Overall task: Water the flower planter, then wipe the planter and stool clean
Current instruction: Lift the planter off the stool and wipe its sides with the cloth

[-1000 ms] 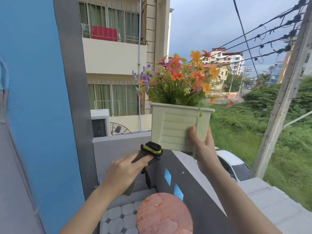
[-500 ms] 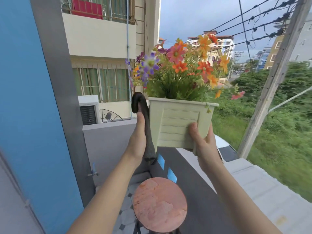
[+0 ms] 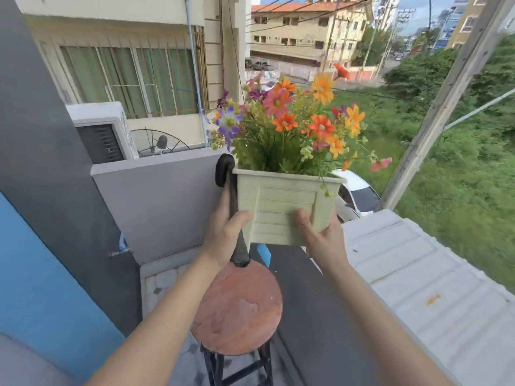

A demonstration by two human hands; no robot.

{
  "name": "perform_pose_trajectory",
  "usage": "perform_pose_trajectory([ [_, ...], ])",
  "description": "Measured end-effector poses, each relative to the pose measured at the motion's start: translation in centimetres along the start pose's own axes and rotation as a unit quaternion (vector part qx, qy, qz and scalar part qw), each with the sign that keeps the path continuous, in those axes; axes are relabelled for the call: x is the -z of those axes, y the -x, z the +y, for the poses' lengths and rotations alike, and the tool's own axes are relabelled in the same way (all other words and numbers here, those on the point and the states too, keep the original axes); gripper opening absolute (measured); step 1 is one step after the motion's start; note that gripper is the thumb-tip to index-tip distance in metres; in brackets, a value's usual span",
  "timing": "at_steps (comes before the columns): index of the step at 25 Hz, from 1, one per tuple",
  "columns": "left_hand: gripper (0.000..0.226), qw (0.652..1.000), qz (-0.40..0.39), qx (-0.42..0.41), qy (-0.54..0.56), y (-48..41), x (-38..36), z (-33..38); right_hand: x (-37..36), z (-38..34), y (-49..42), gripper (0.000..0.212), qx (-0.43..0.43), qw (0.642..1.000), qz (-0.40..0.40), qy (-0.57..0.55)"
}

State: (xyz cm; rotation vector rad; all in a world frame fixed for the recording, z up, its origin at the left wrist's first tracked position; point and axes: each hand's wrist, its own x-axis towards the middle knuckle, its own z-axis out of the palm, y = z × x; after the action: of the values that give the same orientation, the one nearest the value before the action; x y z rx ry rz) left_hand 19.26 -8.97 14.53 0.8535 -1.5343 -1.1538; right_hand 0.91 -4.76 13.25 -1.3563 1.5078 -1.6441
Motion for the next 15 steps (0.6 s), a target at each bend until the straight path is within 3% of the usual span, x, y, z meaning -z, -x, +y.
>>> perform_pose_trajectory([
  [3,0.093,0.997,-0.025,0.028,-0.069,-2.6,-3.0,-4.0,1.7,4.9,-2.8,0.038,-0.049,0.999,0.01,0.011],
  [6,0.099,0.989,-0.024,0.059,-0.136,-5.3,-5.8,-7.5,3.3,9.9,-5.3,0.04,-0.065,0.998,0.016,0.006],
  [9,0.094,0.98,-0.023,0.085,-0.18,-7.3,-7.9,-11.6,4.6,14.1,-7.4,0.044,-0.062,0.998,0.01,0.013],
  [15,0.086,0.97,-0.018,0.115,-0.214,-9.3,-10.9,-18.0,5.7,20.9,-9.5,0.027,-0.077,0.997,-0.004,-0.002],
])
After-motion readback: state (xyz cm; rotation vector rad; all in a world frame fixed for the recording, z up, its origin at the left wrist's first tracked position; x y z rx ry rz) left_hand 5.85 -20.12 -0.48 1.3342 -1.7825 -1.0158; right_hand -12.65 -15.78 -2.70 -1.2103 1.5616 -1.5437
